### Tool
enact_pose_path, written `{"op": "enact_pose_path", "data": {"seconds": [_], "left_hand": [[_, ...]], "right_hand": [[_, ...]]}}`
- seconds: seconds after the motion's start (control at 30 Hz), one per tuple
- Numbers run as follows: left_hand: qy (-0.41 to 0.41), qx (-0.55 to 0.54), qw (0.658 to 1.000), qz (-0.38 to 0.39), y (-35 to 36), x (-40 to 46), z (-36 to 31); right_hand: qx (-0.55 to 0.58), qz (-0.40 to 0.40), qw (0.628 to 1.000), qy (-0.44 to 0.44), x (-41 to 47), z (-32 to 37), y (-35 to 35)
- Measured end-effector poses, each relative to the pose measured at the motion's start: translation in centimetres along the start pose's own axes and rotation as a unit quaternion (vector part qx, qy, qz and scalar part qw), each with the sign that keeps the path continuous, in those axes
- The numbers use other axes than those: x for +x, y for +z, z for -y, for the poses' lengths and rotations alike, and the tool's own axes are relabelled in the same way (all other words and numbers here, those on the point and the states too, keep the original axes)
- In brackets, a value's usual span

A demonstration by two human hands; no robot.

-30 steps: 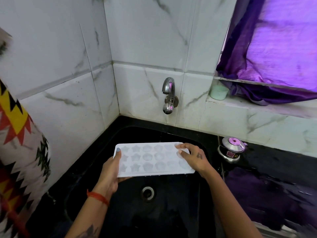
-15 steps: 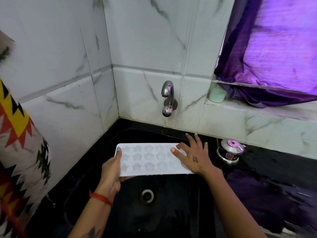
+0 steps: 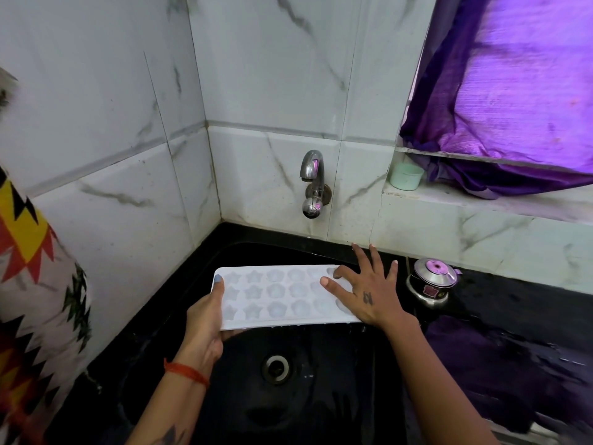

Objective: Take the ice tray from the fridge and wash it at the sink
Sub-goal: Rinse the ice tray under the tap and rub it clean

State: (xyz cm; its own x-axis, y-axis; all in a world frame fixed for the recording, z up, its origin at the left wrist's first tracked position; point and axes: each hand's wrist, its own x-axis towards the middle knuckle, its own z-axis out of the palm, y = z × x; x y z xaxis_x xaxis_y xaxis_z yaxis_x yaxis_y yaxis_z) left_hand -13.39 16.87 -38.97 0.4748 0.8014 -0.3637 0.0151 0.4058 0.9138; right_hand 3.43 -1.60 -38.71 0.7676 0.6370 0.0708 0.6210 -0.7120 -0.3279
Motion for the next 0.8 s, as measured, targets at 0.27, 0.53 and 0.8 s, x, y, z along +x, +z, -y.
{"op": "enact_pose_path", "data": {"seconds": [0.27,0.53,0.8], "left_hand": [[-0.01,-0.006,1.0,0.0,0.04,0.14,0.01],[-0.008,-0.008,1.0,0.0,0.02,0.17,-0.02],[-0.012,-0.002,1.0,0.006,-0.22,0.66,0.37]], "right_hand": [[0.054,0.025,0.998,0.005,0.04,-0.06,0.28],[0.076,0.019,0.997,-0.003,-0.07,-0.26,0.36],[0.05,0.014,0.999,0.01,-0.26,-0.25,0.23]]}}
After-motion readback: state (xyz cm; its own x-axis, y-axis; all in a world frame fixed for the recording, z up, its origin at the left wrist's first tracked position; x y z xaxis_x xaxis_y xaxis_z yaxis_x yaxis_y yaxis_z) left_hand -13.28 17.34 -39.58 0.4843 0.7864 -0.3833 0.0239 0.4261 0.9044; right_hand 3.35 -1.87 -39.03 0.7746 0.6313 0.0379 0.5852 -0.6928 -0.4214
